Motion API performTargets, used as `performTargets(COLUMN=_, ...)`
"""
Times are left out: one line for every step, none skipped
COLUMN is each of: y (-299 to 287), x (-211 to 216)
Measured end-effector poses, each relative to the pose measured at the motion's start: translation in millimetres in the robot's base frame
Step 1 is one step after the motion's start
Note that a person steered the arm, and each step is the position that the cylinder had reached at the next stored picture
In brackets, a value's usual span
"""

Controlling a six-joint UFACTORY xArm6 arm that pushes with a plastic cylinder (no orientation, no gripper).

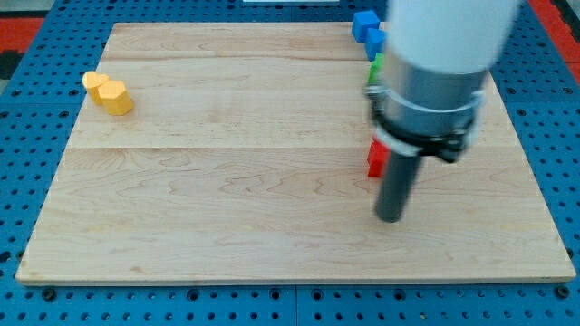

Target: Push the red circle to the left

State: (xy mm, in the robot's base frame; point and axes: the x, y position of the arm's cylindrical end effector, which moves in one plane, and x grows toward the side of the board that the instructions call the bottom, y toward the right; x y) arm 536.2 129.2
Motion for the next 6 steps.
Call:
performTargets(y=59, x=-73)
performTargets(y=65, x=-120)
performTargets(y=52, x=-129)
performTargets(y=34, x=-123)
performTargets(y=7, x=-123)
performTargets(y=6, x=-123)
